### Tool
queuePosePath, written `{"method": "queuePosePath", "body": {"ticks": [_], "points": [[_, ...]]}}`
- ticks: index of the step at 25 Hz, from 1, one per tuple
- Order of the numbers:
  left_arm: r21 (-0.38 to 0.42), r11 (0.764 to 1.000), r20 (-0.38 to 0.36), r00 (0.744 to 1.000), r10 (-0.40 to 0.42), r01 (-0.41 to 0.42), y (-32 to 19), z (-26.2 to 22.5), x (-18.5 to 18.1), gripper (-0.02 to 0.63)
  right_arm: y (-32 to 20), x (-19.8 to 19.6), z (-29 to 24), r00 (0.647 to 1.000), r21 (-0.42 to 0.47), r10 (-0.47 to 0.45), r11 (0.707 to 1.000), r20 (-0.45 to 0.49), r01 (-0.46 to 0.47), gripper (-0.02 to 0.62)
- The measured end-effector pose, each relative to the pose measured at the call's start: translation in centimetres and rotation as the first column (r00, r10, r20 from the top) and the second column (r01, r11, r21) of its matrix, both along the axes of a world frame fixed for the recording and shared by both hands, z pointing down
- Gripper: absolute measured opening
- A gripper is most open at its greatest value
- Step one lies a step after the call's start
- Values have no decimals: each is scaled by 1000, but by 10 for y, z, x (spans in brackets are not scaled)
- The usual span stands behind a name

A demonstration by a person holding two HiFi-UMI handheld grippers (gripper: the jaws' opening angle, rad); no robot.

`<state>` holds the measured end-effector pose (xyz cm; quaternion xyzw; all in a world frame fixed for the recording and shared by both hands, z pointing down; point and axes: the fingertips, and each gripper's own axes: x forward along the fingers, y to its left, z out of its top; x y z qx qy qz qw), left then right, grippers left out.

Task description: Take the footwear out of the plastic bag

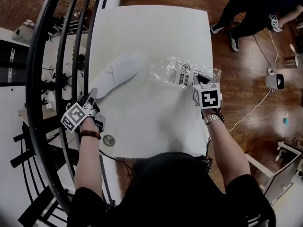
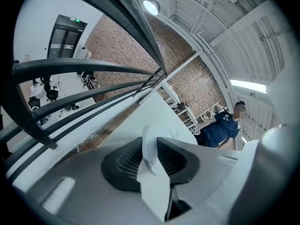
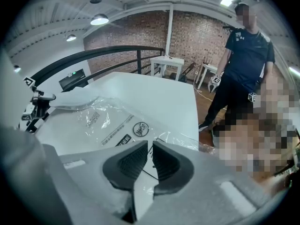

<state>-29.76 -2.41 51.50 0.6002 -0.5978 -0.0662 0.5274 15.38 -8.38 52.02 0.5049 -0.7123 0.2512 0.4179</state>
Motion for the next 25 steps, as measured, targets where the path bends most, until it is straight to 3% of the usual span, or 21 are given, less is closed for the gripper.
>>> {"method": "queuePosePath", "body": {"ticks": [5, 12, 19, 25], "points": [[-28, 998, 40, 997, 62, -61, 7, 3, 12, 141, -3, -11, -6, 999, 11, -34, 999, 7, 34, 52], [-88, 986, 160, 975, 157, -144, 16, 6, 23, 270, -2, -19, -15, 997, 42, -80, 996, -4, 80, 84], [-100, 988, 239, 960, 142, -122, 29, -1, 17, 285, 4, -24, -30, 993, 84, -119, 989, -1, 119, 84], [-55, 989, 274, 951, 145, -135, 46, -23, 47, 250, 22, -29, -50, 983, 141, -179, 975, 36, 172, 84]]}}
